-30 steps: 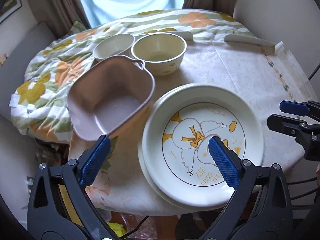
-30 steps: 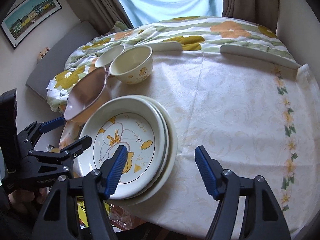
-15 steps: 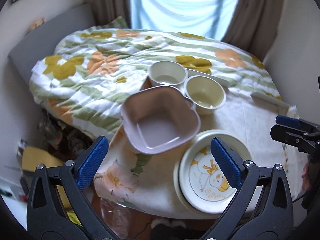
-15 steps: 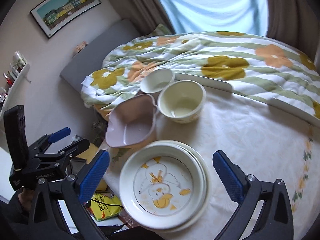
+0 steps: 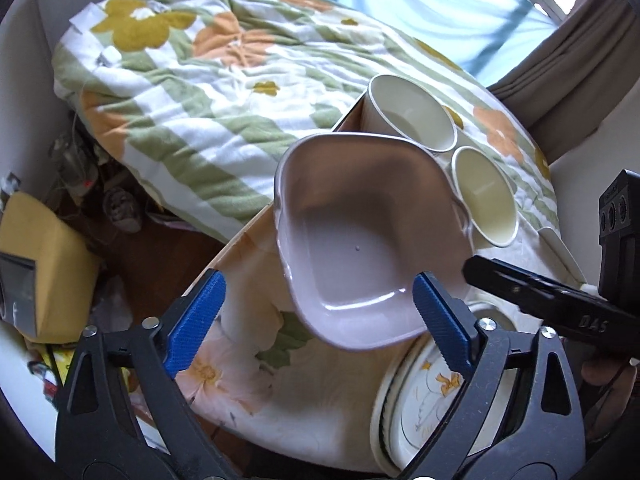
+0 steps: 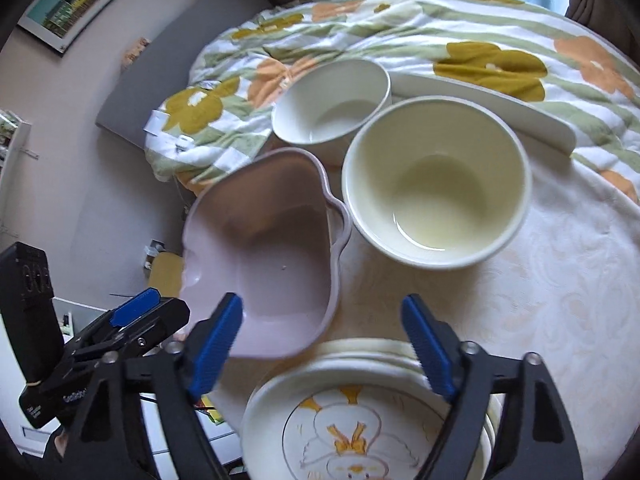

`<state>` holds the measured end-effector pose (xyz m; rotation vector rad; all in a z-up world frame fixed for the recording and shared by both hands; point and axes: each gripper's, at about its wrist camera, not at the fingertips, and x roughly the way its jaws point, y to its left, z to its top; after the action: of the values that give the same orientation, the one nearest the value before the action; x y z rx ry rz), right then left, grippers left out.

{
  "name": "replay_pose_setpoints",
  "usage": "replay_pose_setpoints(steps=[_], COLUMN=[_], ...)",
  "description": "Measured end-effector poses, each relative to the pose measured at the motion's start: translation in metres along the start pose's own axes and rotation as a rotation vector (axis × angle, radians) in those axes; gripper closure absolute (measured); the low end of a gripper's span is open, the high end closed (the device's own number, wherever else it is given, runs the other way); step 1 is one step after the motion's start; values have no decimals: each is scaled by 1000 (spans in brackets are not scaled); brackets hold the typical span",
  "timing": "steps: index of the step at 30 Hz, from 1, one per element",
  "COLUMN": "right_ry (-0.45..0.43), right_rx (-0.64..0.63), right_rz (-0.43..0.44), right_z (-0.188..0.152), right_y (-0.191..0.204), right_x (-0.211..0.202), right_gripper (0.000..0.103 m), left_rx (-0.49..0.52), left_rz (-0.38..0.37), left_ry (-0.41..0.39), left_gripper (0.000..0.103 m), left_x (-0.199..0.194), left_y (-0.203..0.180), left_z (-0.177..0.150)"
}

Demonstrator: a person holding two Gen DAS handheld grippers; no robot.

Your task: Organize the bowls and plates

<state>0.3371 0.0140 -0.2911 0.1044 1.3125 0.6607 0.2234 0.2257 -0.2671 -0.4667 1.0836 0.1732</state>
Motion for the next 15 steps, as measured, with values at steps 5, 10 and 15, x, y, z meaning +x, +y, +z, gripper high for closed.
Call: replay_pose_setpoints(steps=[5, 10, 15], right_ry=[27, 43, 46], right_rx=[8, -8, -7], right_rz=[-11, -37, -60], right_z=[9, 19, 21], right_y=[0, 1, -4], right_x=[25, 40, 45], right_gripper=[49, 72, 90], left_rx=[-6, 27, 49], left_rz=[-8, 6, 29], left_ry=[48, 78, 89], left_gripper=[29, 54, 84], left_x=[30, 49, 57], left_y=[4, 0, 2], left_z=[12, 18, 18])
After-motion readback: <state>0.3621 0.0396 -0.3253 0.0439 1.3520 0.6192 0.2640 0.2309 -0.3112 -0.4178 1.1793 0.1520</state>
